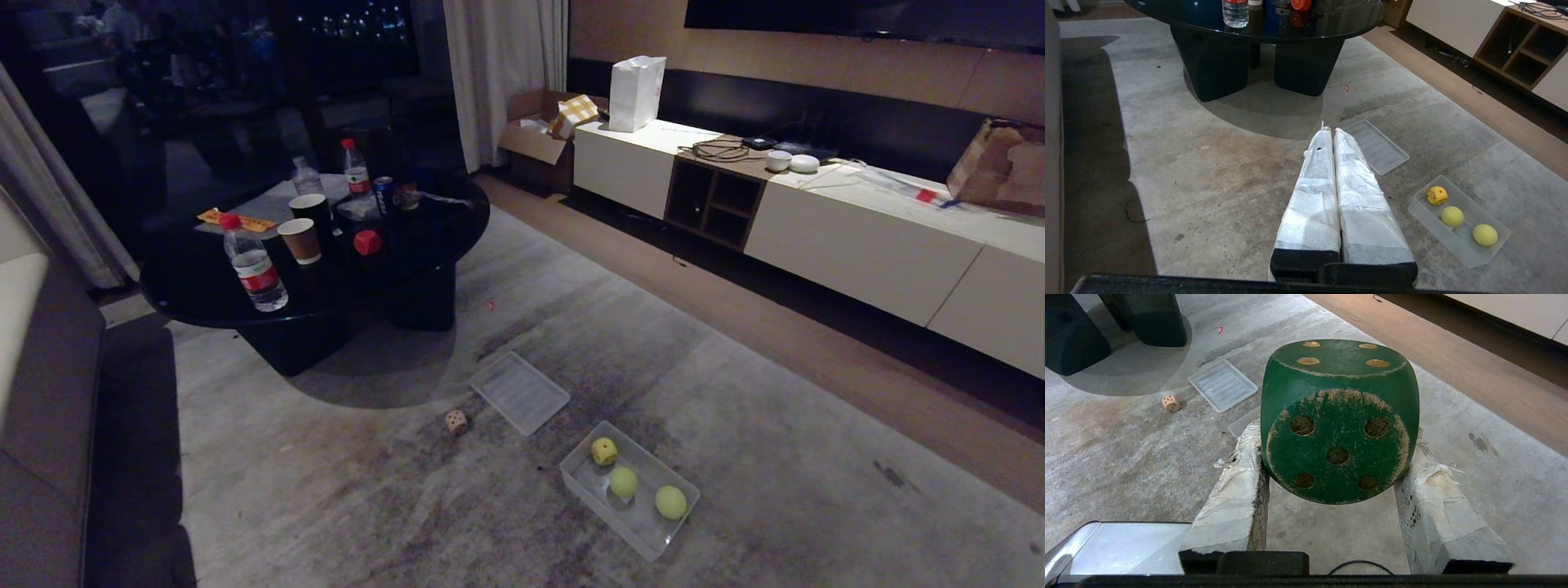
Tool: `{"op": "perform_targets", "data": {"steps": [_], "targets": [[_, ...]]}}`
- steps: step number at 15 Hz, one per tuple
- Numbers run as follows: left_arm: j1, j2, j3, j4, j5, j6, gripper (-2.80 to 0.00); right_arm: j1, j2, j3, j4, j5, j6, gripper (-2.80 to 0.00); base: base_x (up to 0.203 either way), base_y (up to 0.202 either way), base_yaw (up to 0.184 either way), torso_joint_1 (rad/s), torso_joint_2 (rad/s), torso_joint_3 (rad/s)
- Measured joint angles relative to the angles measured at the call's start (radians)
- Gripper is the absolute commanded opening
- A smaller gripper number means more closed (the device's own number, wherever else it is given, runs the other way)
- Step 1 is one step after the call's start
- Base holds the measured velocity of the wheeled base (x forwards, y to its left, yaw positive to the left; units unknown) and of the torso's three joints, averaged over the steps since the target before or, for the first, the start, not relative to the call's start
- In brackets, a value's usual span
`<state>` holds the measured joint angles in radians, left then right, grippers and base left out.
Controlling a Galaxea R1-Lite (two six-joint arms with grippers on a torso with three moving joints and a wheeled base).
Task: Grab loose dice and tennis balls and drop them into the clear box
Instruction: Put the toys in the box
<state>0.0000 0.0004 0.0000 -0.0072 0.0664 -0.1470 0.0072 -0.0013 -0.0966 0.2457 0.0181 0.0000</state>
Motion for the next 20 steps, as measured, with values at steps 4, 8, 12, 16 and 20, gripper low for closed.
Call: {"op": "perform_targets", "data": {"steps": [4,8,12,16,20], "targets": [[0.000,0.000,0.000,0.000,0.000,0.000,-2.80,0.000,0.000,0.000,0.000,0.000,0.000,-2.80,0.000,0.000,0.000,0.000,0.00,0.000],[0.000,0.000,0.000,0.000,0.000,-0.002,-2.80,0.000,0.000,0.000,0.000,0.000,0.000,-2.80,0.000,0.000,0.000,0.001,0.00,-0.034],[0.000,0.000,0.000,0.000,0.000,-0.001,-2.80,0.000,0.000,0.000,0.000,0.000,0.000,-2.80,0.000,0.000,0.000,0.003,0.00,-0.177],[0.000,0.000,0.000,0.000,0.000,-0.001,-2.80,0.000,0.000,0.000,0.000,0.000,0.000,-2.80,0.000,0.000,0.000,0.002,0.00,-0.194],[0.000,0.000,0.000,0.000,0.000,-0.002,-2.80,0.000,0.000,0.000,0.000,0.000,0.000,-2.80,0.000,0.000,0.000,0.003,0.00,-0.197]]}}
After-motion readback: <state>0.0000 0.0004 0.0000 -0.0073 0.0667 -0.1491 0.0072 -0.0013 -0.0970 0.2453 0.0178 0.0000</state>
